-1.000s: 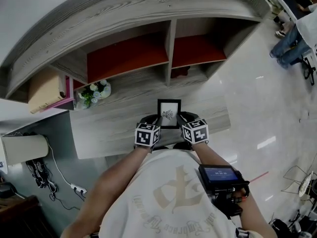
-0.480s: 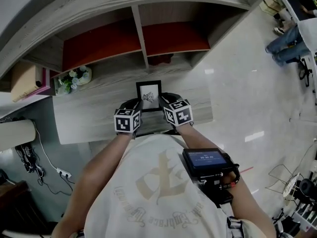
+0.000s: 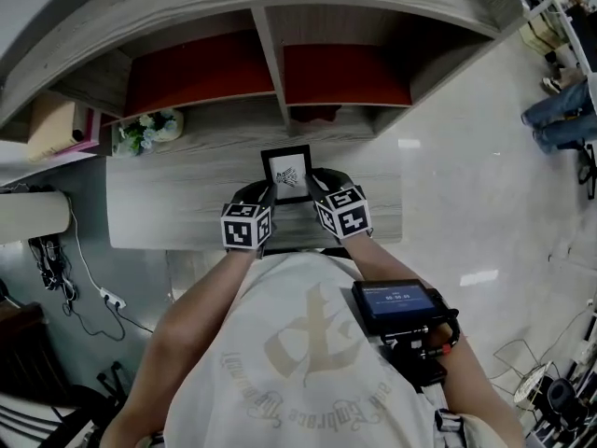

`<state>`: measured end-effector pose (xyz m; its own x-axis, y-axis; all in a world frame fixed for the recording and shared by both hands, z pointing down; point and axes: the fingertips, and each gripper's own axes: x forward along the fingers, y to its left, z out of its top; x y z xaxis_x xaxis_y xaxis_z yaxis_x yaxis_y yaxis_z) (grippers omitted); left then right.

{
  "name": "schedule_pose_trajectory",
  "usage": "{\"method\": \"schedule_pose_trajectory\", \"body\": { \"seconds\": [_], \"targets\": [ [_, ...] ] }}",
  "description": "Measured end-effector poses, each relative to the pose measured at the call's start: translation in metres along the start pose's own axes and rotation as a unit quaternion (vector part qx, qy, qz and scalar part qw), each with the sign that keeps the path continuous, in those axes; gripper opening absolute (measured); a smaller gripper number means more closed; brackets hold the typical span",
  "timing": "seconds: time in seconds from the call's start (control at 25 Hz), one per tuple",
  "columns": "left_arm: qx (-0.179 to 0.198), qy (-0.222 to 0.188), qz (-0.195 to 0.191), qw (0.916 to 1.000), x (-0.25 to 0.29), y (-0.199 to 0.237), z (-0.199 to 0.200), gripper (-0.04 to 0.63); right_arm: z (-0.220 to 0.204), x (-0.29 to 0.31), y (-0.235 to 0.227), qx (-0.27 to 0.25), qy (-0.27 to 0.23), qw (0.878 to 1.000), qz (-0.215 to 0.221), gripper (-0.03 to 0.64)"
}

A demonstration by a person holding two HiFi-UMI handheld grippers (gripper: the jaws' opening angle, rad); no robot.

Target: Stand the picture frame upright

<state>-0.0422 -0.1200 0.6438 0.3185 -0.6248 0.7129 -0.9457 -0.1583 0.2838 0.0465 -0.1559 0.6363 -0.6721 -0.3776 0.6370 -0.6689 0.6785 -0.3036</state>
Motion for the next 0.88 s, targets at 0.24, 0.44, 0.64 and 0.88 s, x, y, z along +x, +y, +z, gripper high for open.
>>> {"method": "schedule_pose_trajectory", "body": {
  "seconds": [0.24,0.44,0.64,0.88],
  "targets": [
    [0.009,-0.017,0.017,0.9997,0.011,0.001,0.009,0.081,0.011,0.001,-0.01,-0.021,-0.017,1.0,0.012,0.061],
    [0.025,-0.021,0.026,0.9991,0.017,0.002,0.016,0.081,0.017,0.006,-0.017,-0.027,-0.028,0.999,0.017,0.061],
    [0.037,-0.025,0.034,0.9984,0.023,0.007,0.024,0.08,0.026,0.012,-0.023,-0.032,-0.037,0.999,0.017,0.06],
    [0.052,-0.028,0.047,0.9971,0.032,0.014,0.032,0.078,0.028,0.021,-0.03,-0.024,-0.049,0.998,0.014,0.055]
  ]
}}
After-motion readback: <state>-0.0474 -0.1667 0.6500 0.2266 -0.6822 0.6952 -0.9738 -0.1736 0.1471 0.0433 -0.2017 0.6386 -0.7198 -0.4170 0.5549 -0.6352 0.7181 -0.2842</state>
